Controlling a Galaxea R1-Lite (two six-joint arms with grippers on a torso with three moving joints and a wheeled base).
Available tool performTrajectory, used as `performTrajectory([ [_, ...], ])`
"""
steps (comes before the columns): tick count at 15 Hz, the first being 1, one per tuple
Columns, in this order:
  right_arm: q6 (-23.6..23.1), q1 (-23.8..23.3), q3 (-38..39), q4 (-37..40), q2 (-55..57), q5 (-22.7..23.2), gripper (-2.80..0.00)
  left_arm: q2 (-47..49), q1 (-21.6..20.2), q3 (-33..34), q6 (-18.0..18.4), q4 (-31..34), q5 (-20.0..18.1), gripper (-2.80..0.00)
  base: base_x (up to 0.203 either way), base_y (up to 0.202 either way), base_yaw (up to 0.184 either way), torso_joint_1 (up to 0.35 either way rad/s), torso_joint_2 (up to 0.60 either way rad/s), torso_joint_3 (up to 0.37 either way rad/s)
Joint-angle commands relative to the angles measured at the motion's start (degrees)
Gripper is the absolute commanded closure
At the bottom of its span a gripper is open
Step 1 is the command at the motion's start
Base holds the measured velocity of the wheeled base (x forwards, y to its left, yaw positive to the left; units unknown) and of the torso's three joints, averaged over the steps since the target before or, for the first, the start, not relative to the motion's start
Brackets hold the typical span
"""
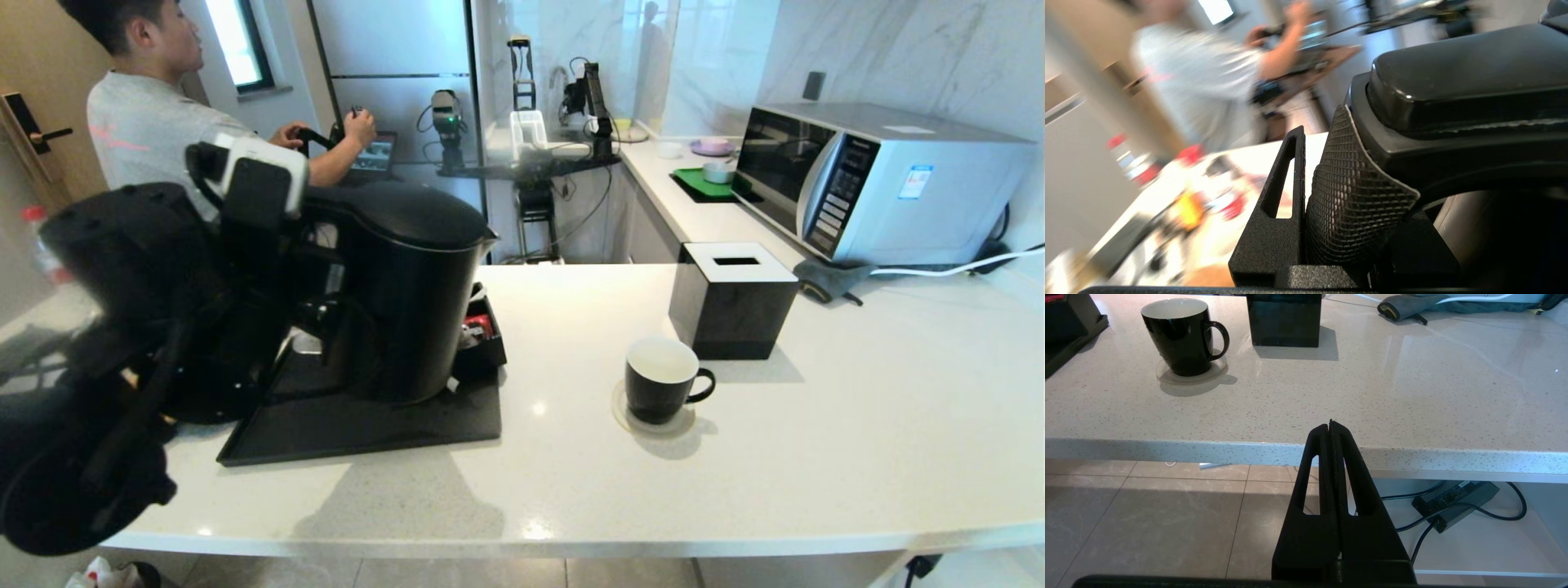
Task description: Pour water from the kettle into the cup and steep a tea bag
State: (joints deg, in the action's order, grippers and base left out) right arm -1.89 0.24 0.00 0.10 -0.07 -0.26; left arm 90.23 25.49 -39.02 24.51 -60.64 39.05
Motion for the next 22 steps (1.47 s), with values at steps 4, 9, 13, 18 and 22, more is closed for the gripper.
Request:
performTrajectory([
  [4, -0.04, 0.02, 0.0, -0.01, 0.07, 0.0, 0.0, -8.61, -9.84, 6.68, -3.1, -0.21, -0.17, 0.0, 0.0, 0.0, 0.0, 0.0, 0.0, 0.0],
  [9, -0.04, 0.02, 0.0, -0.01, 0.07, 0.0, 0.0, -11.68, -17.05, 12.65, -7.82, -0.35, -0.29, 0.0, 0.0, 0.0, 0.0, 0.0, 0.0, 0.0],
  [13, -0.04, 0.02, 0.0, -0.01, 0.07, 0.0, 0.0, -11.81, -20.83, 16.5, -12.85, -0.36, -0.37, 0.0, 0.0, 0.0, 0.0, 0.0, 0.0, 0.0],
  [18, -0.04, 0.02, 0.0, -0.01, 0.07, 0.0, 0.0, -11.52, -25.73, 21.94, -19.44, -0.45, -3.64, 0.0, 0.0, 0.0, 0.0, 0.0, 0.0, 0.0],
  [22, -0.04, 0.02, 0.0, -0.01, 0.07, 0.0, 0.0, -8.99, -29.85, 23.09, -22.95, -0.71, -7.58, 0.0, 0.0, 0.0, 0.0, 0.0, 0.0, 0.0],
])
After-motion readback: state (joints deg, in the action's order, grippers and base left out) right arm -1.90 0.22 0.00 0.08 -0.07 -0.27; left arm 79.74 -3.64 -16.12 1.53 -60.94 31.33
